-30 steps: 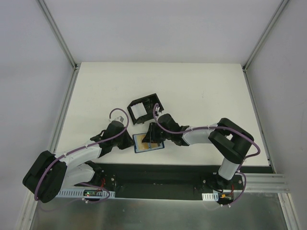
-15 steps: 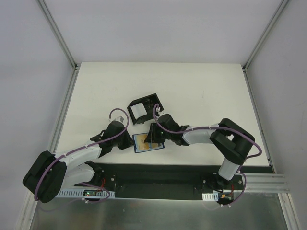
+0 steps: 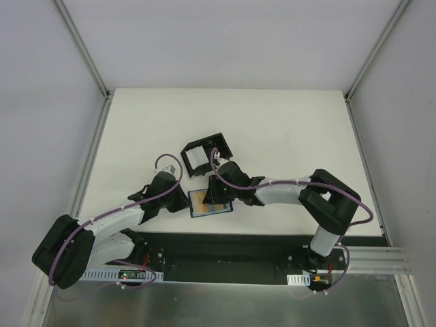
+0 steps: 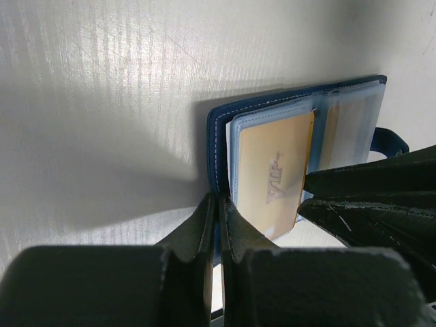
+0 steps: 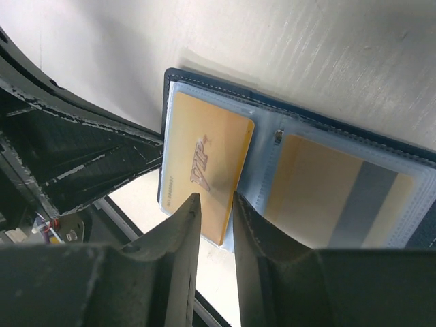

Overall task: Put the credit cards into the card holder
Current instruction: Insert the credit card into the card holder.

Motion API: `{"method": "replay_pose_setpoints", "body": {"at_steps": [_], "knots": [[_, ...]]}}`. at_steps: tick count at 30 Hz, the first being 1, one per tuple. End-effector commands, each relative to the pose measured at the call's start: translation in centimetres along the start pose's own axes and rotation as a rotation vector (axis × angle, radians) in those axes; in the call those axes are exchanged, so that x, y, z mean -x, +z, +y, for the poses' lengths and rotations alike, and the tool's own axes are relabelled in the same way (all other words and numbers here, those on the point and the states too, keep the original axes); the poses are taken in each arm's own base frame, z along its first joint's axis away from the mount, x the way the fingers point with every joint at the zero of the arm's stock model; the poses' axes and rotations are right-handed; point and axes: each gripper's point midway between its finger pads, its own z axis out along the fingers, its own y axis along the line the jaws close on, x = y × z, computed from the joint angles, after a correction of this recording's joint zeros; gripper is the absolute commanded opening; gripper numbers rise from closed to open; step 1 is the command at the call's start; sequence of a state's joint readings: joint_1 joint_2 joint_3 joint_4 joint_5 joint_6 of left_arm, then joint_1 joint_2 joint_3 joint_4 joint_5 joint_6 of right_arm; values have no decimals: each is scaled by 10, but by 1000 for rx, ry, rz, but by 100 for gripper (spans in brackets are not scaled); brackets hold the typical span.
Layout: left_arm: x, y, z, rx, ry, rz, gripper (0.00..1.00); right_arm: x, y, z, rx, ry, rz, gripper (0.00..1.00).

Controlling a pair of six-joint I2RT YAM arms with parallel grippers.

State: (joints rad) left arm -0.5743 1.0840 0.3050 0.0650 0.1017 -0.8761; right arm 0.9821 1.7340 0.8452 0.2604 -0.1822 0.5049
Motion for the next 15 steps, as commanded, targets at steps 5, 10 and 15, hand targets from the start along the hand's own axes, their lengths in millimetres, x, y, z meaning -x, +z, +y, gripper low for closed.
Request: {"method": "replay_pose_setpoints", "body": {"at_steps": [5, 10, 15], "knots": [[-11, -1, 25, 88, 10, 32, 0, 7, 1, 22, 38, -63, -2, 28], [-11, -2, 25, 85, 13, 28, 0, 21, -17, 19, -1, -89, -61, 32], [-9, -4, 21, 74, 25, 28, 0, 36, -49, 9, -88, -136, -149, 39]]}}
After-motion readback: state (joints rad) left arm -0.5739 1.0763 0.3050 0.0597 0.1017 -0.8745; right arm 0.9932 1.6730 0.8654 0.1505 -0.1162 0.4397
